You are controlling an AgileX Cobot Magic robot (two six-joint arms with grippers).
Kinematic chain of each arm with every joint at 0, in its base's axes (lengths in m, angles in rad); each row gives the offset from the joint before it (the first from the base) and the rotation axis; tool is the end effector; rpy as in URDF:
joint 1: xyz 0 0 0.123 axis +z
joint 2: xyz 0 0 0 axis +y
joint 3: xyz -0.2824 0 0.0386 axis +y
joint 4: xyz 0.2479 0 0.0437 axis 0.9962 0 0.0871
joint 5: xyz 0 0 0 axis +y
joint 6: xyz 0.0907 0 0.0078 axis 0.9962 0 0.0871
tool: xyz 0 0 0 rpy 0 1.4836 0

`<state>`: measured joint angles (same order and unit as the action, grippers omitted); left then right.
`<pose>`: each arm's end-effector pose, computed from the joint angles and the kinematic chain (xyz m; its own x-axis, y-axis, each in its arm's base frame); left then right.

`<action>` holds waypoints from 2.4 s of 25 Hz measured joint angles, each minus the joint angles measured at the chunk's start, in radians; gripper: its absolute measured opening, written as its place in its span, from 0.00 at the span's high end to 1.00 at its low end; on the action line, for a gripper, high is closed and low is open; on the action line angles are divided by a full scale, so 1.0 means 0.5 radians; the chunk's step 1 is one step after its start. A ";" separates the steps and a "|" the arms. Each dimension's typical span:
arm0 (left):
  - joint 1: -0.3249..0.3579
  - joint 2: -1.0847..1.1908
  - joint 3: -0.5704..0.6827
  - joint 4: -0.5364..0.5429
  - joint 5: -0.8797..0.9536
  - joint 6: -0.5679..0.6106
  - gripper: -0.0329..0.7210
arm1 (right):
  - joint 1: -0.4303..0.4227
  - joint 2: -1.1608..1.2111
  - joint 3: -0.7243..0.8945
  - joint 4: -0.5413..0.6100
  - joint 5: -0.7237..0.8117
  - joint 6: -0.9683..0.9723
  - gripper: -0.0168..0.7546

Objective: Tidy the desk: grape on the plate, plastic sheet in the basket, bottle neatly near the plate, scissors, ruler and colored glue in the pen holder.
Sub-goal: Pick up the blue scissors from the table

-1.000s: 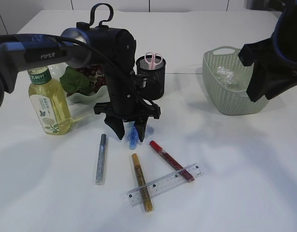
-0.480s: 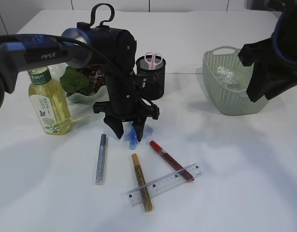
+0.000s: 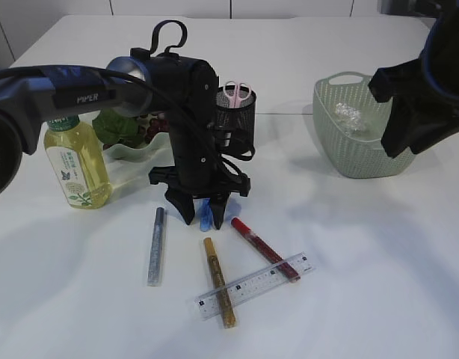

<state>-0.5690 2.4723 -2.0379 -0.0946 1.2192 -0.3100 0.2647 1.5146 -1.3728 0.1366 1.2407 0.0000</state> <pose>0.4077 -0.2703 0.1126 -0.9739 0.2256 0.0243 0.2228 0.9711 -0.0855 0.2855 0.0895 0.3285 -0.9402 -0.2091 -0.2690 -0.2520 0.9581 0.1360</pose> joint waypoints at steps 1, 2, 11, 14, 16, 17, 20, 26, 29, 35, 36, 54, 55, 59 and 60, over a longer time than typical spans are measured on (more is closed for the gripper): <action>0.000 0.000 0.000 0.000 0.000 0.000 0.43 | 0.000 0.000 0.000 0.000 0.000 0.000 0.64; 0.000 0.000 0.000 0.000 0.000 0.000 0.43 | 0.000 0.000 0.000 0.000 0.000 0.000 0.64; -0.008 0.018 -0.027 0.015 0.000 -0.003 0.45 | 0.000 0.000 0.000 0.000 0.000 0.000 0.64; -0.008 0.023 -0.034 0.044 0.000 -0.003 0.46 | 0.000 0.000 0.000 0.000 0.000 0.000 0.64; -0.008 0.023 -0.034 0.067 0.000 -0.003 0.48 | 0.000 0.000 0.000 0.000 0.000 0.000 0.64; -0.008 0.023 -0.034 0.079 0.000 -0.003 0.48 | 0.000 0.000 0.000 0.000 0.000 0.000 0.64; -0.010 0.024 -0.034 0.107 0.000 -0.003 0.50 | 0.000 0.000 0.000 0.000 0.000 0.000 0.64; -0.013 0.037 -0.045 0.140 -0.004 -0.003 0.50 | 0.000 0.000 0.000 0.000 0.000 0.000 0.64; -0.013 0.041 -0.054 0.145 -0.004 -0.003 0.50 | 0.000 0.000 0.000 0.000 0.000 0.000 0.64; -0.013 0.044 -0.054 0.149 -0.004 -0.003 0.52 | 0.000 0.000 0.000 0.000 0.000 0.000 0.64; -0.013 0.044 -0.054 0.149 -0.004 -0.003 0.53 | 0.000 0.000 0.000 0.000 0.000 0.000 0.64; -0.013 0.044 -0.054 0.170 0.006 -0.003 0.70 | 0.000 0.000 0.000 0.000 0.000 0.000 0.64; -0.013 0.044 -0.054 0.170 0.006 -0.003 0.72 | 0.000 0.000 0.000 0.000 0.000 0.000 0.64; -0.013 0.045 -0.057 0.170 0.006 -0.003 0.74 | 0.000 0.000 0.000 0.000 0.000 0.000 0.64; -0.013 0.045 -0.057 0.170 0.006 -0.003 0.75 | 0.000 0.000 0.000 0.000 0.000 0.000 0.64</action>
<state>-0.5753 2.4948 -2.0666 -0.0095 1.2224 -0.3117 0.2647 1.5146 -1.3728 0.1366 1.2407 0.0000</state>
